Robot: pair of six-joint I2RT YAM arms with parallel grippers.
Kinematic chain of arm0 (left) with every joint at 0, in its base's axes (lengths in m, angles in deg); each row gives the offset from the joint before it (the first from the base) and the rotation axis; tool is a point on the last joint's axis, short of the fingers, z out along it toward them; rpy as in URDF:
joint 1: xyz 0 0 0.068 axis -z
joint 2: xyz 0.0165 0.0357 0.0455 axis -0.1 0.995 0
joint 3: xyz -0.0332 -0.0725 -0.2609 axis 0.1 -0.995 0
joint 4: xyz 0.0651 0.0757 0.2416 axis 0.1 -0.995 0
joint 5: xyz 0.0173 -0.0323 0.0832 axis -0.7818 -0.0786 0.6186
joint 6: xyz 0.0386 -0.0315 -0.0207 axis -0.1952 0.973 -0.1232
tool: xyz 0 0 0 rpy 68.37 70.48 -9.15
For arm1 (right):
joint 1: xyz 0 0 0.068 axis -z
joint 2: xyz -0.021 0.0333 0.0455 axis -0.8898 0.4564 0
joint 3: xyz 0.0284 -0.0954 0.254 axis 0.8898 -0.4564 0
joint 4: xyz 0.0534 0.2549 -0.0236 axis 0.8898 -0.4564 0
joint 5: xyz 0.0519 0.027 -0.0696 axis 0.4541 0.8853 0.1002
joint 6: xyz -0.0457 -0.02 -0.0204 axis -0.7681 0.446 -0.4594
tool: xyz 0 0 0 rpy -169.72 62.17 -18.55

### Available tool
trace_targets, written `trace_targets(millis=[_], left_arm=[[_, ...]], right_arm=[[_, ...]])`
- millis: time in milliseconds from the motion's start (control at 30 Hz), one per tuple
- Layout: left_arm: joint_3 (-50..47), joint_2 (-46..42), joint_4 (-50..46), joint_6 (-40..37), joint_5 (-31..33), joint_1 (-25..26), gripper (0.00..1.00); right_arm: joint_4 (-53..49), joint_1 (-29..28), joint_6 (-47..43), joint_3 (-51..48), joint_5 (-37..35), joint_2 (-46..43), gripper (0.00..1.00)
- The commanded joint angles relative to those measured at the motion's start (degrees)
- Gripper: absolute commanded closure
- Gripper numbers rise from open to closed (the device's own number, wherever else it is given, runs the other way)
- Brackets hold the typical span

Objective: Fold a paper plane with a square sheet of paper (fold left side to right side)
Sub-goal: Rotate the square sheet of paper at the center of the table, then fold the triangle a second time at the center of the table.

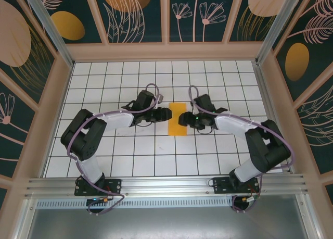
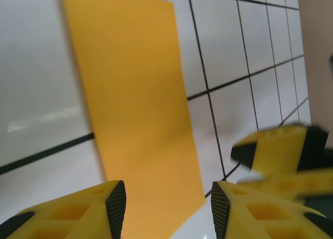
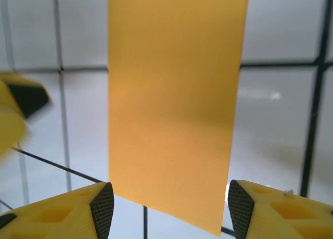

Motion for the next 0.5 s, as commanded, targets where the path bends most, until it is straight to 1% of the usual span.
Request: trace_targets(millis=[0, 33, 133, 467], left_arm=[[0.9, 2.6, 1.4, 0.4, -1.7, 0.8, 0.5], [2.5, 3.3, 1.2, 0.5, -1.3, 0.8, 0.51], [3.2, 4.9, 0.9, 0.2, -1.7, 0.9, 0.51], [4.2, 8.3, -0.9, -0.6, -2.5, 1.4, 0.52]], right_arm=[[3.8, 4.1, -2.4, -0.8, 5.8, -1.7, 0.37], [3.7, 4.9, -2.9, -0.6, 5.8, -1.4, 0.37], [3.0, 6.5, -4.0, 0.1, 5.8, -0.1, 0.37], [4.4, 8.8, -5.6, 3.7, 6.8, 5.3, 0.37]])
